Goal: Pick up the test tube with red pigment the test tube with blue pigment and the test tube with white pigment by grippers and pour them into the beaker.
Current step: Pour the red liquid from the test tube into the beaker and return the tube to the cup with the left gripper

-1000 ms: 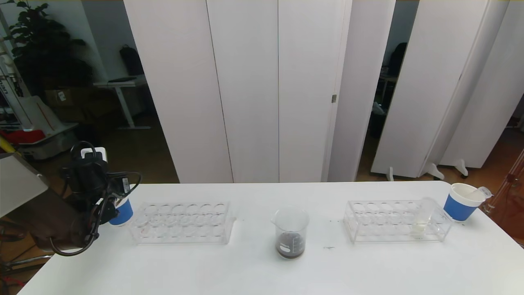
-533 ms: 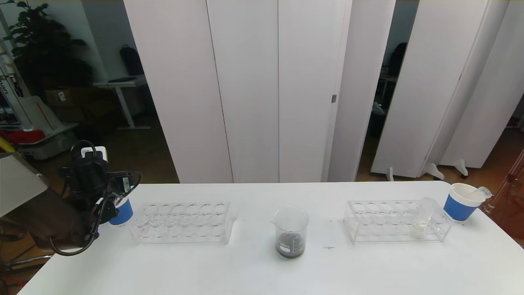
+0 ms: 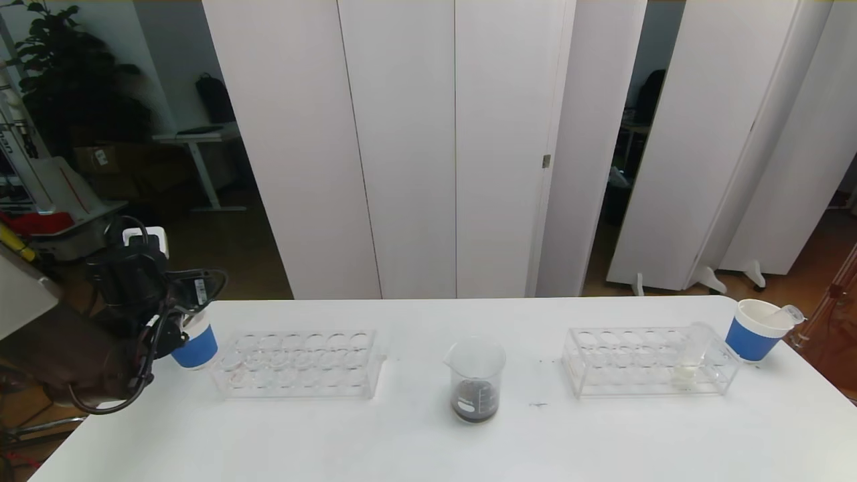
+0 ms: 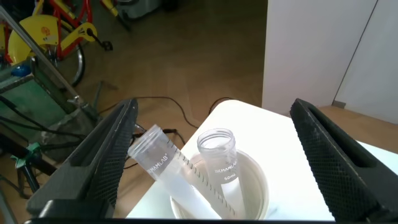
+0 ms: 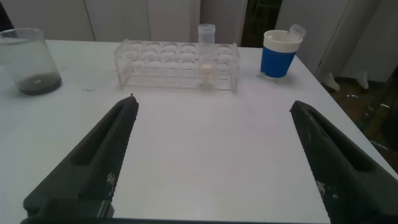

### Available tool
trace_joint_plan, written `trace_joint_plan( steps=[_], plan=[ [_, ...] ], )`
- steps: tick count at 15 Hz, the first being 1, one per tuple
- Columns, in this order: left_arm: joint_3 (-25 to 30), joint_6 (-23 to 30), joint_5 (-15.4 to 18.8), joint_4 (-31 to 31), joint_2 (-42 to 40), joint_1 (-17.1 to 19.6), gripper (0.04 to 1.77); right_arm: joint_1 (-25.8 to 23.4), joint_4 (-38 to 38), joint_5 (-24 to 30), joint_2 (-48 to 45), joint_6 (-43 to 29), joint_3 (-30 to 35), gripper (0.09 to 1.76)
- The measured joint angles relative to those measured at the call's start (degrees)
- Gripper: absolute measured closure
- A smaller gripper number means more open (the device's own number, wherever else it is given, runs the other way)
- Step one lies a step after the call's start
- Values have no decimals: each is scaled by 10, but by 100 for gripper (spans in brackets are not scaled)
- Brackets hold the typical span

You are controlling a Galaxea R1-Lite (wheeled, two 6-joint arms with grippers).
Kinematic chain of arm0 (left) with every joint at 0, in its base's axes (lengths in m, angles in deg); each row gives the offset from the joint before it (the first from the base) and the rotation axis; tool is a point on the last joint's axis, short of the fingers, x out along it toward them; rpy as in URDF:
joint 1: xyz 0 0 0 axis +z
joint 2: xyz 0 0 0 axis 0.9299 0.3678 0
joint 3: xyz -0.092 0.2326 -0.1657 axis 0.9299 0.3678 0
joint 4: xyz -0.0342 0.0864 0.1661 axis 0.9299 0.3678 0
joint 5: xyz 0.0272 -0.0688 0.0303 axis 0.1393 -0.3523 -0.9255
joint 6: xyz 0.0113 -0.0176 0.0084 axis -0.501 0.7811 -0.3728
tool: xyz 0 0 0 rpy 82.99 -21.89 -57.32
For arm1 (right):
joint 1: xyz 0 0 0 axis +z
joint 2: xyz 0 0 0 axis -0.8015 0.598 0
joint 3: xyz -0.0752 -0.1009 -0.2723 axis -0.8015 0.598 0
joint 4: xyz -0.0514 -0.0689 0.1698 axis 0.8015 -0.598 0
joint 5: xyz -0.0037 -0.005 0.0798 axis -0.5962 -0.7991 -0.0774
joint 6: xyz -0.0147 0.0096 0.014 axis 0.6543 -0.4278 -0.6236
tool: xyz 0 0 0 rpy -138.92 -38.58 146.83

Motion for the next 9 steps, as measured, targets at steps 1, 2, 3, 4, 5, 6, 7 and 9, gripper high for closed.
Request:
trace_joint_plan(
  steps=[1, 2, 3, 4, 5, 6, 7, 9],
  plan=[
    [0, -1, 1, 3, -10, 0, 6, 0, 0, 0, 0, 0, 0, 10],
    [1, -1, 1, 5, -19, -1, 6, 0, 0, 0, 0, 0, 0, 10],
    [1, -2, 1, 5, -28, -3, 6, 0, 0, 0, 0, 0, 0, 10],
    [1, -3, 1, 5, -34, -4, 6, 0, 0, 0, 0, 0, 0, 10],
    [1, -5, 1, 5, -40, -5, 6, 0, 0, 0, 0, 0, 0, 10],
    [1, -9, 1, 5, -46, -6, 6, 0, 0, 0, 0, 0, 0, 10],
    [2, -12, 1, 6, -53, -6, 6, 0, 0, 0, 0, 0, 0, 10],
    [4, -19, 2, 6, -72, -10, 6, 0, 0, 0, 0, 0, 0, 10]
  ],
)
